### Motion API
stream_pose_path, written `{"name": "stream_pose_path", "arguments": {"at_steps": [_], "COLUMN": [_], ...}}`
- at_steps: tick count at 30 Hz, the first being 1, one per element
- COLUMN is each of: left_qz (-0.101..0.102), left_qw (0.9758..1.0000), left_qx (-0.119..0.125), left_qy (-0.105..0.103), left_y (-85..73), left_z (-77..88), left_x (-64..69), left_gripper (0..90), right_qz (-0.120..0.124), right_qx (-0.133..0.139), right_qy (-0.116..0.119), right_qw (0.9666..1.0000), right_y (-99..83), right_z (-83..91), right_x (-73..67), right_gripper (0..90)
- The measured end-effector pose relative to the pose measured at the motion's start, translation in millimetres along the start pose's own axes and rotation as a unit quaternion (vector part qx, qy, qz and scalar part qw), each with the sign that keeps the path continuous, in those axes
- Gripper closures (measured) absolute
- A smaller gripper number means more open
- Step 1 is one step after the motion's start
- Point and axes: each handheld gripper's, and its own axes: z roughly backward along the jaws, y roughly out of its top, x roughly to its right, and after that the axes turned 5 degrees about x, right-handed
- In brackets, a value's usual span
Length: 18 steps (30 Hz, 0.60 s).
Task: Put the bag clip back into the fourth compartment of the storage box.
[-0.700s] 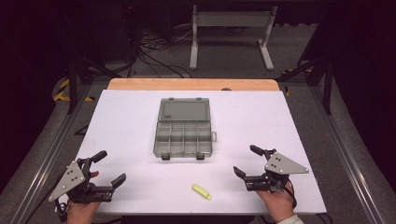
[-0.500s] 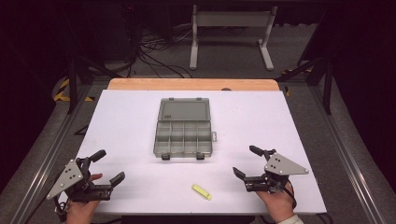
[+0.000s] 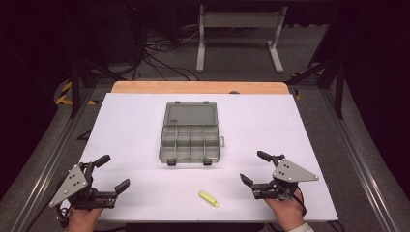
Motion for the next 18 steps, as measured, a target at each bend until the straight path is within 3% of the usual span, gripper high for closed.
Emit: {"name": "stream_pose_path", "arguments": {"at_steps": [7,18], "left_qz": [-0.003,-0.007], "left_qw": [1.0,0.9999], "left_qx": [-0.001,-0.004], "left_qy": [0.004,0.009], "left_y": [-0.1,0.2], "left_z": [1.0,1.5], "left_x": [-0.7,-0.1], "left_gripper": [0.9,0.8], "right_qz": [-0.002,0.003], "right_qx": [-0.002,-0.026], "right_qy": [0.01,0.051], "right_qw": [0.9999,0.9984], "right_y": [6.3,21.3], "right_z": [-5.3,-34.8], "right_x": [-3.9,-23.8], "right_gripper": [11.0,10.6]}}
